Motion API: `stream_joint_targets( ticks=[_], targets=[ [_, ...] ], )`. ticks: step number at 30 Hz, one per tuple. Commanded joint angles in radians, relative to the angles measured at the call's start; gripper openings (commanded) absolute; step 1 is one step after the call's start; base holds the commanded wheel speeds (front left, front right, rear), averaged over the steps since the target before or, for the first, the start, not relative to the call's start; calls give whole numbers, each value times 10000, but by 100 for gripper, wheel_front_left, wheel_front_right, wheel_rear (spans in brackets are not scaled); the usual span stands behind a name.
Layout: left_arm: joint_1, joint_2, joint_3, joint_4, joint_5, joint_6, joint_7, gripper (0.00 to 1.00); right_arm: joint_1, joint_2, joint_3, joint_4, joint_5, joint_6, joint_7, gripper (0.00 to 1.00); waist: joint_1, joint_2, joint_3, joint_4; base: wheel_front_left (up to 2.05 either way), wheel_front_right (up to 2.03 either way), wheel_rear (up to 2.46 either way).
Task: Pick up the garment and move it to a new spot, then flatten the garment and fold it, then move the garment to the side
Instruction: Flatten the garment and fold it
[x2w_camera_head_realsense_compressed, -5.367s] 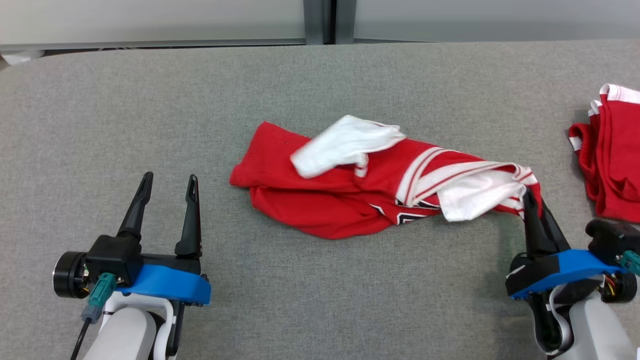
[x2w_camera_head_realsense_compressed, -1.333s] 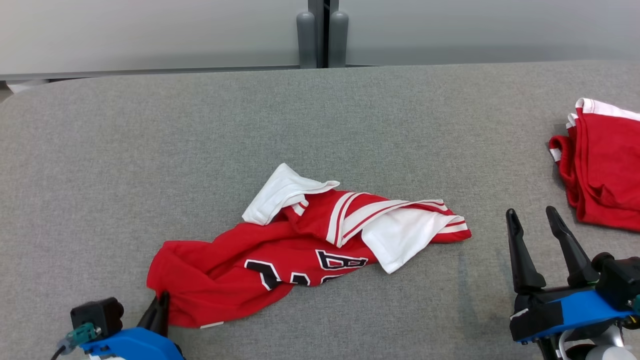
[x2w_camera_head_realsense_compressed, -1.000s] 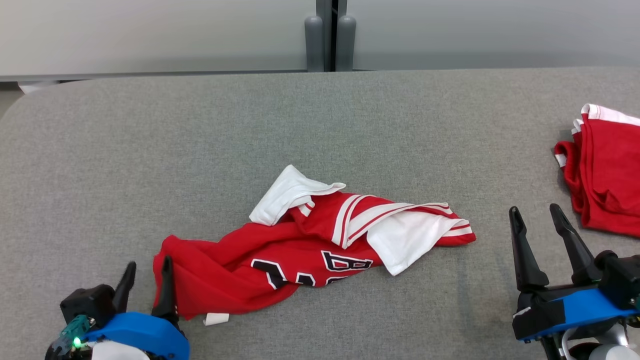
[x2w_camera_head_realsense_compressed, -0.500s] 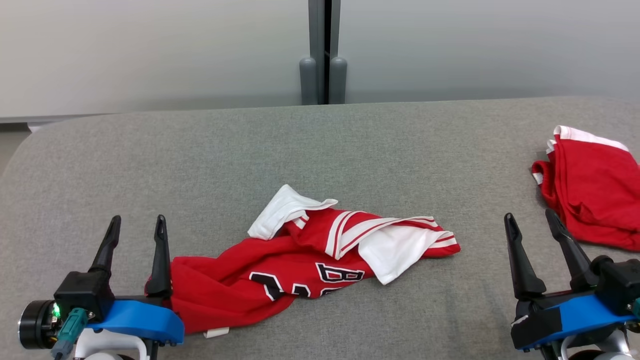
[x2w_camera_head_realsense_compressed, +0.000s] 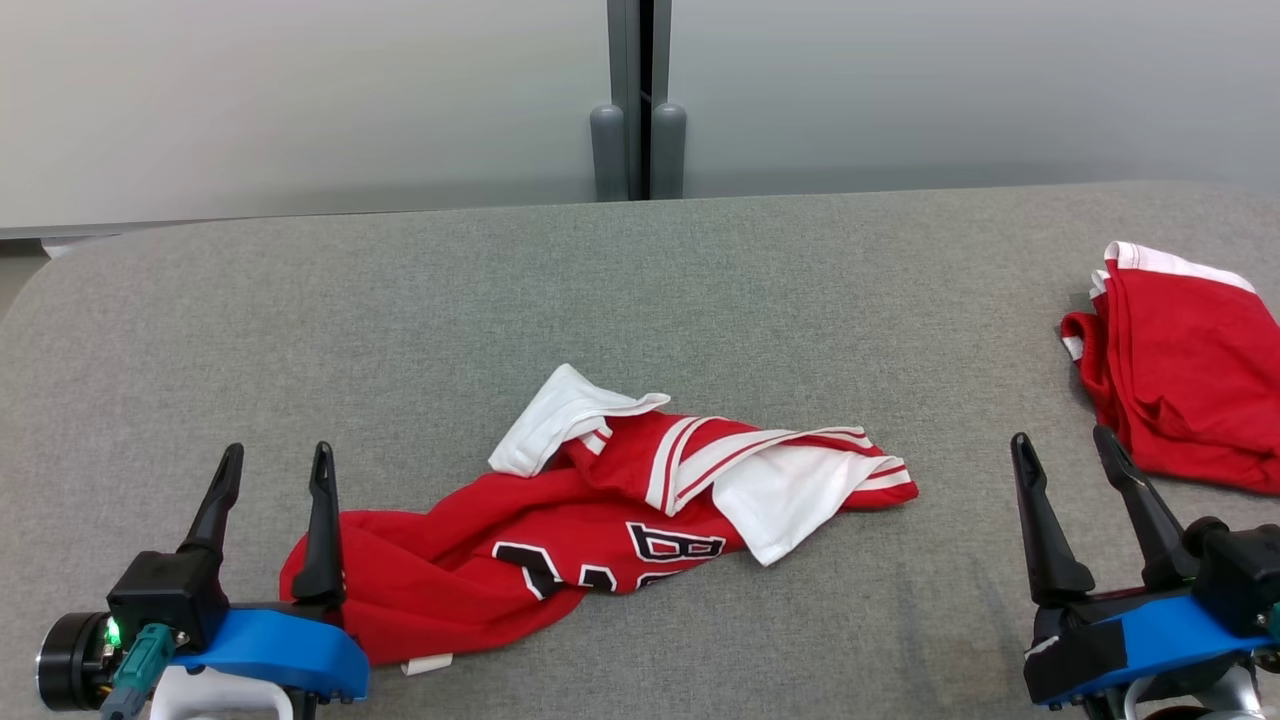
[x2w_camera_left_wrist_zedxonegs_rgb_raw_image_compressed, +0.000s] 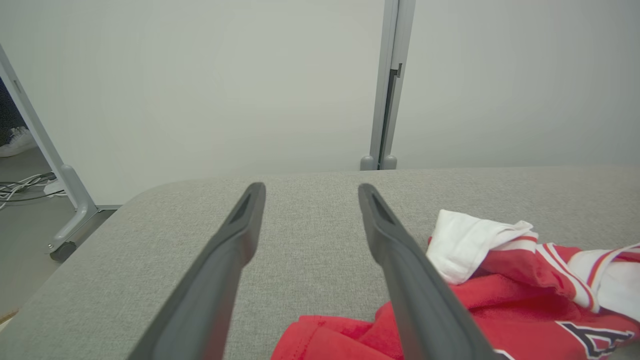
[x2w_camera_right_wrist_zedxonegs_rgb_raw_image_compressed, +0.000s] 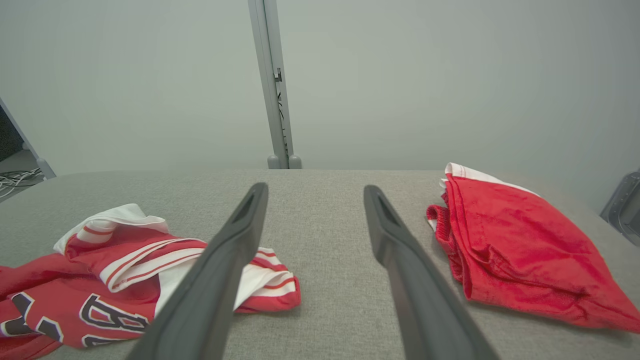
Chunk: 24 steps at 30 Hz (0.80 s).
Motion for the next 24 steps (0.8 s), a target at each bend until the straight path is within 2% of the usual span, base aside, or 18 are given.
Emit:
stream_joint_targets(
  ticks=[1, 15, 19, 24],
  targets=[
    [-43, 43, 6, -31, -26, 27, 15, 100, -21, -2, -12, -30, 14, 1, 17, 100, 0, 0, 23, 16, 0, 0, 0],
    [-235, 18, -81, -63, -28, 61, -78, 100, -278, -153, 264, 282, -13, 1, 97, 100, 0, 0, 165, 96, 0, 0, 0],
    [-528, -13, -161, -196, 62, 16, -87, 100, -933, -469, 1388, 872, 21, 1, 293, 100, 0, 0, 538, 284, 0, 0, 0],
    [-1003, -159, -281, -171, 151, -83, -223, 100, -2360, -686, 3416, 2263, 269, 1, 499, 100, 0, 0, 1040, 712, 0, 0, 0]
  ],
)
